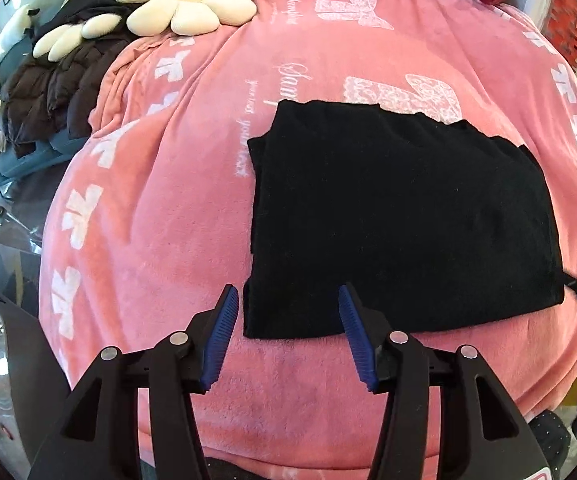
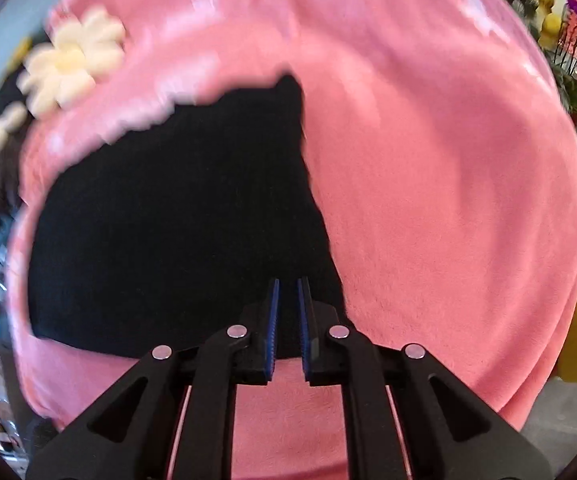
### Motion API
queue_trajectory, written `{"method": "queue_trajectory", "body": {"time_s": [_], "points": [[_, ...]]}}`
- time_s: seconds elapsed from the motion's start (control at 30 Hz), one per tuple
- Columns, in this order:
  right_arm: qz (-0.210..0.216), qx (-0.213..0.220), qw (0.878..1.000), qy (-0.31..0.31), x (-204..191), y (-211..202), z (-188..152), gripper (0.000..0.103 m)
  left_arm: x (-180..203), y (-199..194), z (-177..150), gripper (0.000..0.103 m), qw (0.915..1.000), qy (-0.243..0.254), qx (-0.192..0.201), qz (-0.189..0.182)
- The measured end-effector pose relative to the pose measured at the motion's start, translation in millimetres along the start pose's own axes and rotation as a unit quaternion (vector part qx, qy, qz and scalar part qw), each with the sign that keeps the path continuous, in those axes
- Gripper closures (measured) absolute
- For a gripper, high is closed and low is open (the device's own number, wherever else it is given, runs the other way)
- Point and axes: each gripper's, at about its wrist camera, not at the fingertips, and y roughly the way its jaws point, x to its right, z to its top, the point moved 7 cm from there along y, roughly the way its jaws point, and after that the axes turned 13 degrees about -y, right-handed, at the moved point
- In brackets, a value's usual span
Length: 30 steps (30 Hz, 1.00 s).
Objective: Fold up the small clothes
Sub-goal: 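Lower the folded hem onto the top and open both tools, then move both open tools to the edge of the folded black top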
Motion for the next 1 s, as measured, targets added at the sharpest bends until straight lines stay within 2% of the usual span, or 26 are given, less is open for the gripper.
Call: {"method": "queue_trajectory", "body": {"time_s": [0.17,0.23,0.3,0.43,0.53,0.57,0.67,0.7,0.77,0.93,1.0], "points": [[-0.008,0.049,0.999,0.004,-1,-41,1,0.092,-5,3,-10,0.053,0.9999,0.007,-0.007,0.003],[-0.012,0.062,0.998,0.009,1,-56,-2,0.086,-7,6,-13,0.053,0.9999,0.01,-0.012,0.004],[-0.014,0.076,0.997,0.018,5,-67,-9,0.076,-8,10,-16,0.053,0.9998,0.009,-0.015,0.007],[-0.012,0.082,0.996,0.038,15,-73,-21,0.073,-11,16,-21,0.045,0.9997,0.0,-0.023,0.009],[-0.015,0.074,0.996,0.044,21,-64,-29,0.059,-13,24,-26,0.042,0.9993,-0.007,-0.037,0.009],[-0.016,0.073,0.996,0.044,20,-62,-31,0.05,-14,28,-27,0.041,0.999,-0.009,-0.044,0.009],[-0.013,0.067,0.996,0.05,20,-53,-31,0.036,-17,40,-27,0.027,0.997,-0.038,-0.065,-0.018],[-0.003,0.067,0.996,0.056,21,-49,-29,0.033,-21,45,-26,0.023,0.9943,-0.061,-0.076,-0.042],[0.024,0.057,0.995,0.075,24,-38,-26,0.031,-28,58,-22,0.023,0.9862,-0.109,-0.097,-0.079],[0.094,0.034,0.988,0.118,21,-6,-14,0.026,-45,94,-16,0.023,0.9628,-0.194,-0.141,-0.123],[0.111,0.031,0.985,0.128,15,1,-9,0.028,-46,96,-12,0.022,0.9585,-0.213,-0.131,-0.137]]}}
